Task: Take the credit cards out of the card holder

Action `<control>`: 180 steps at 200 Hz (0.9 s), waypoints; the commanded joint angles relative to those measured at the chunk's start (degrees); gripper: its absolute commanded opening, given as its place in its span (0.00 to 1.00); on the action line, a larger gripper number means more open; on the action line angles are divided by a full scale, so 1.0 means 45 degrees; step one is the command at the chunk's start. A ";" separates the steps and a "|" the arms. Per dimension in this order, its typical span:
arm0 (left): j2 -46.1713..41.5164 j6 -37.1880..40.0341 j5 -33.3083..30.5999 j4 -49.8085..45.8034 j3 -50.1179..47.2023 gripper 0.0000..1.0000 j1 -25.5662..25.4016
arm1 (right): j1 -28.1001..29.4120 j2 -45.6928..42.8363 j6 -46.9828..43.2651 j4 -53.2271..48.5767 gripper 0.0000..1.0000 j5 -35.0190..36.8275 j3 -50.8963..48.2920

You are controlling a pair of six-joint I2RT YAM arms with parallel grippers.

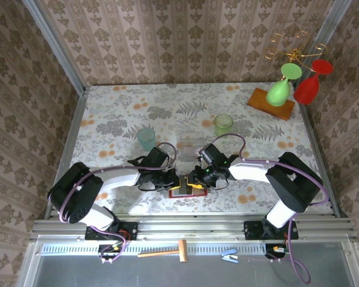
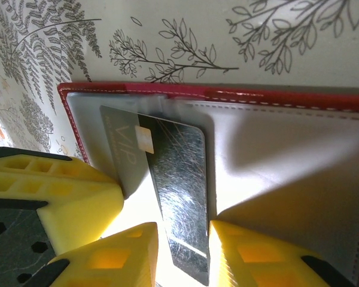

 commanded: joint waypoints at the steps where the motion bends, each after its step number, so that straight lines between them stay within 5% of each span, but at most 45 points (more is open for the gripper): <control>1: 0.0165 0.0314 -0.0071 -0.0667 0.0123 0.07 -0.0051 | -0.0091 0.0139 0.0147 0.0227 0.30 -0.0329 -0.0205; 180: 0.0356 0.0258 -0.0017 -0.0547 0.0077 0.08 -0.0046 | -0.0247 -0.0018 0.0487 0.1277 0.22 -0.0656 -0.0461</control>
